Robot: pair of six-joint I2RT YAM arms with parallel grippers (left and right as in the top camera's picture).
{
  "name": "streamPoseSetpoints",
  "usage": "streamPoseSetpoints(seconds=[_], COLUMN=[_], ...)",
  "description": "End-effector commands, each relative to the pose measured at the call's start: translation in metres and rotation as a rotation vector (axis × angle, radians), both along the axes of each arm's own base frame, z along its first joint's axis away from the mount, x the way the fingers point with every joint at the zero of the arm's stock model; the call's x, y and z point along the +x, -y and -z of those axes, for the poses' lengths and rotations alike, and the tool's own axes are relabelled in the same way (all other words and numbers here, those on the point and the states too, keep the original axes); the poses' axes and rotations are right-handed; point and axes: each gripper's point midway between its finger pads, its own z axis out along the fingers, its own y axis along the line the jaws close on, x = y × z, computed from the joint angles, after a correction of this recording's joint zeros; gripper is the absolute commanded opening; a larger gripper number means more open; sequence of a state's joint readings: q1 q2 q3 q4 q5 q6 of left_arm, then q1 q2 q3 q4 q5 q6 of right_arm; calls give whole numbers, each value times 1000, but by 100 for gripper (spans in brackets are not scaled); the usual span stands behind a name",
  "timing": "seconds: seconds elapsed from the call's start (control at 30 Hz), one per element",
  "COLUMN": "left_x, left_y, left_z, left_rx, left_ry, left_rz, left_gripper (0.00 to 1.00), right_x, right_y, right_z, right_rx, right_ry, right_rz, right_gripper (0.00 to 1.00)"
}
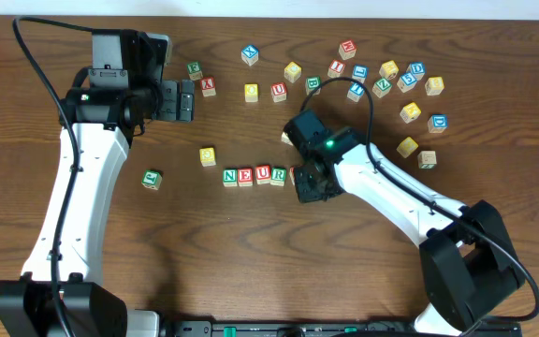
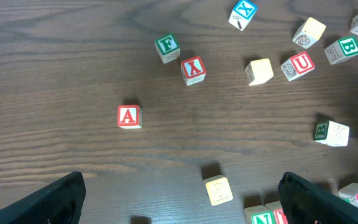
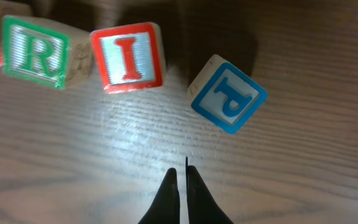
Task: Spell out NEURIPS
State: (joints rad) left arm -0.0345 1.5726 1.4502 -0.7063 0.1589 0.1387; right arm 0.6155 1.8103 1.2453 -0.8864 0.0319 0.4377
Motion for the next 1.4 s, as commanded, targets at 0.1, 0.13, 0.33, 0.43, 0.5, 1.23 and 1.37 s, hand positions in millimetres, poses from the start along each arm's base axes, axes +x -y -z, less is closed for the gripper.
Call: streamPoseSetpoints(seconds=[0.1, 0.13, 0.33, 0.43, 0.5, 1.23, 1.37], left_x=[4, 4, 4, 4, 4, 4, 4], left_y=[0, 0, 0, 0, 0, 0, 0], left_z=[-12, -12, -12, -12, -12, -12, -12], left_rx=[1, 1, 1, 1, 1, 1, 1], left_ry=[31, 31, 31, 31, 31, 31, 31], left_rz=[9, 9, 9, 8, 9, 9, 9], left_gripper=[98, 98, 98, 98, 98, 98, 97], right_x=[-7, -6, -3, -2, -3, 1, 3], right_y=[6, 5, 8, 12, 12, 20, 20], right_z=[17, 18, 18, 20, 23, 27, 26], right_rx=[-22, -22, -32, -47, -46, -75, -78], right_ry=[-3, -3, 18, 30, 30, 59, 69], right_rz=[42, 42, 79, 95, 99, 139, 140], right_gripper=[1, 1, 1, 1, 1, 1, 1])
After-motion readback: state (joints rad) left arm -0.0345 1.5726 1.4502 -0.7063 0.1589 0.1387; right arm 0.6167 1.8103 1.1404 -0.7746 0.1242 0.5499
